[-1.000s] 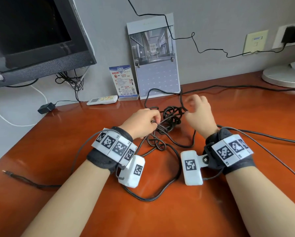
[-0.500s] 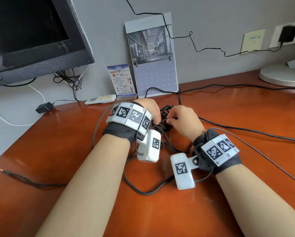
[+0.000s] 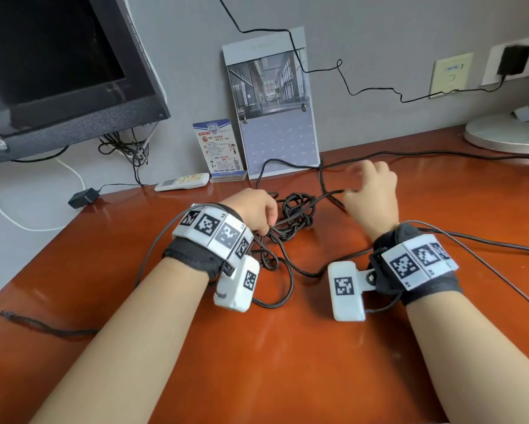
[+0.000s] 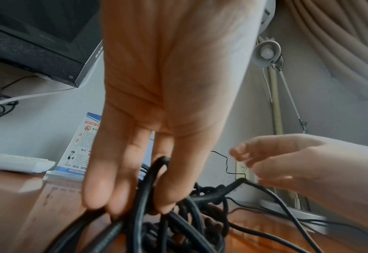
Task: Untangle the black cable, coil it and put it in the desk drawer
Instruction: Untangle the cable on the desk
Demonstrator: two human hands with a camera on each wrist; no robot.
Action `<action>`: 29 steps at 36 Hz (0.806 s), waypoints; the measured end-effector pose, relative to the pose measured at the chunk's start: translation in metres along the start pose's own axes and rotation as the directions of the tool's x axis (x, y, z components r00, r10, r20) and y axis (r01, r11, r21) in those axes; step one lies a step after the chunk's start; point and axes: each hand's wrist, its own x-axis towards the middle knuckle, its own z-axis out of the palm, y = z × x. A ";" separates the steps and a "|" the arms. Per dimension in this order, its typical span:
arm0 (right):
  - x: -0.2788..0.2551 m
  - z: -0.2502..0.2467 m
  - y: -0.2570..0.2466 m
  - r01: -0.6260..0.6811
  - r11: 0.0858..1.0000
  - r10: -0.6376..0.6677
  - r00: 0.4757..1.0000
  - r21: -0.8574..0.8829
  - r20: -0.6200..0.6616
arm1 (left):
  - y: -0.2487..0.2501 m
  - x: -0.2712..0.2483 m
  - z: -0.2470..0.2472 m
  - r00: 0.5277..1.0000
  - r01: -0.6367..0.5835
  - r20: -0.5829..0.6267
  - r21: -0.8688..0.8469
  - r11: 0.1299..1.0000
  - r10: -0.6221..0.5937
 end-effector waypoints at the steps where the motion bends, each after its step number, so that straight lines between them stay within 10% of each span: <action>1: -0.002 0.002 -0.004 0.105 0.995 -0.105 0.994 0.002 0.037 | 0.000 0.000 0.001 1.000 -0.012 -0.013 0.004 1.000 0.012; 5: -0.012 0.013 -0.020 0.400 0.915 -0.396 0.863 0.053 0.314 | 0.000 0.000 0.002 0.999 -0.039 -0.027 0.005 0.999 0.039; 8: -0.019 0.020 -0.024 0.459 0.880 -0.340 0.787 -0.121 0.515 | -0.002 0.000 0.003 0.999 -0.050 -0.018 -0.016 0.999 0.049; 20: -0.013 0.005 -0.015 0.079 0.963 -0.031 0.983 -0.256 0.183 | -0.021 0.002 -0.004 0.999 -0.038 0.007 -0.064 0.997 0.038; 25: -0.002 -0.014 -0.001 -0.164 0.952 0.172 0.985 -0.259 0.007 | -0.029 0.000 0.004 1.000 0.008 -0.024 -0.117 0.993 -0.011; 29: 0.001 -0.013 0.003 -0.119 0.970 0.130 0.991 -0.213 0.038 | -0.024 -0.002 0.009 0.997 -0.025 -0.074 -0.119 0.993 0.016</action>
